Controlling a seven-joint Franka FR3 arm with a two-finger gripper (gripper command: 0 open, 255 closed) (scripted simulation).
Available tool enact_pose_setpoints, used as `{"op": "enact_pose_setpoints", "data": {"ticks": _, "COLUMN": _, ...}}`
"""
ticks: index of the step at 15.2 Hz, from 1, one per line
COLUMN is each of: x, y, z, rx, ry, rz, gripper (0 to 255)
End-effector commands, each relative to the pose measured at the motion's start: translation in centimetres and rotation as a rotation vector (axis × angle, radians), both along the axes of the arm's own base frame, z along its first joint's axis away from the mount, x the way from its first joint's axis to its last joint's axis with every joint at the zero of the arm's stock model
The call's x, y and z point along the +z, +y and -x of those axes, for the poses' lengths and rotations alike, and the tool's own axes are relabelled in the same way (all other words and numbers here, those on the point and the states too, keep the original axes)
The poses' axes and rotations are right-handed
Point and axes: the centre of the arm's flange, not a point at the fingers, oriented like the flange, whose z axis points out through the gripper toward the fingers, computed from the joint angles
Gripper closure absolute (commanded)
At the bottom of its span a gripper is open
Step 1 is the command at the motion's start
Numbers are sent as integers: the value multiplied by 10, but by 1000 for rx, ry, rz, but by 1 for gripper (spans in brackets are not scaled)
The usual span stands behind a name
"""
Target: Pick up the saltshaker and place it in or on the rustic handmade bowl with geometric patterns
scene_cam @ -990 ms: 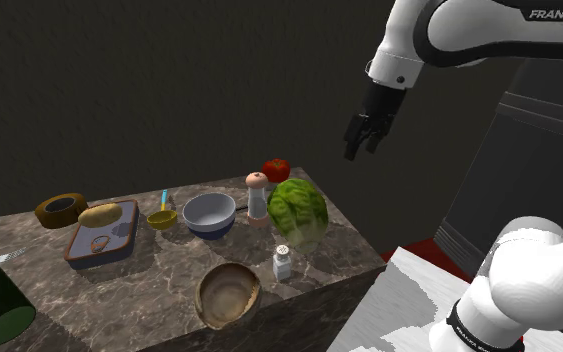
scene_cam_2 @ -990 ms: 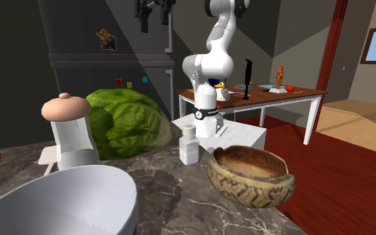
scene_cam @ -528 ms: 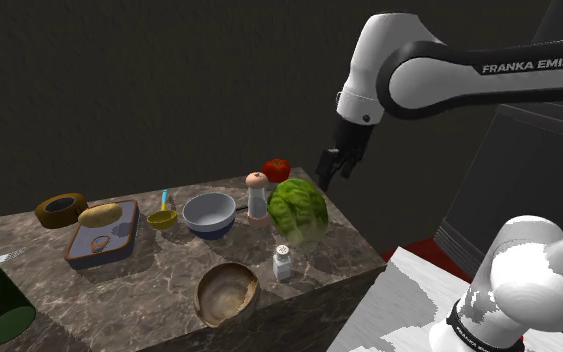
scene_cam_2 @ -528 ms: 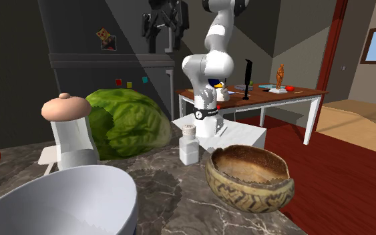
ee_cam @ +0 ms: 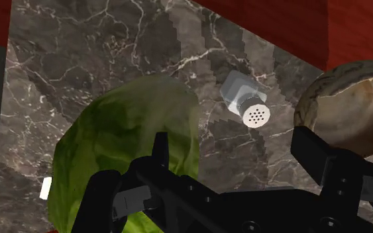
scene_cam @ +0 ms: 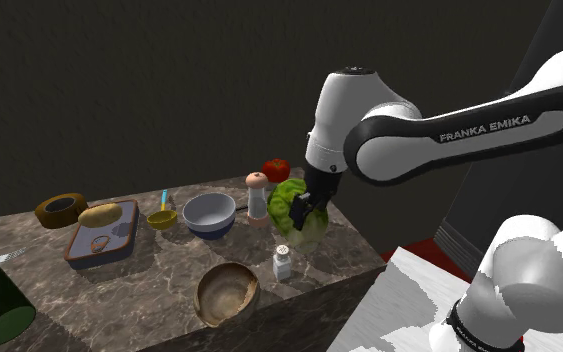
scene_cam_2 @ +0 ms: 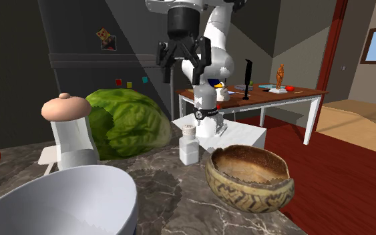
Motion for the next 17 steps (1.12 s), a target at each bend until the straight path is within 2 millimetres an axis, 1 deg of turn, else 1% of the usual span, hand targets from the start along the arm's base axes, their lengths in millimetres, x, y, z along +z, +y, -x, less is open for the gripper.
{"op": "enact_pose_setpoints", "data": {"ticks": 1, "x": -21, "y": 19, "z": -6, "rx": 13, "ry": -3, "rz": 10, "gripper": 0}}
{"op": "enact_pose_setpoints", "data": {"ticks": 5, "x": -62, "y": 55, "z": -13, "rx": 40, "ry": -5, "rz": 34, "gripper": 0}}
{"op": "enact_pose_setpoints", "data": {"ticks": 6, "x": -66, "y": 58, "z": -14, "rx": 42, "ry": -5, "rz": 36, "gripper": 0}}
{"op": "enact_pose_setpoints", "data": {"ticks": 12, "x": -97, "y": 58, "z": -18, "rx": 42, "ry": -5, "rz": 36, "gripper": 0}}
{"op": "enact_pose_setpoints", "data": {"ticks": 13, "x": -105, "y": 57, "z": -20, "rx": 42, "ry": -5, "rz": 36, "gripper": 0}}
{"op": "enact_pose_setpoints", "data": {"ticks": 17, "x": -105, "y": 57, "z": -20, "rx": 42, "ry": -5, "rz": 36, "gripper": 0}}
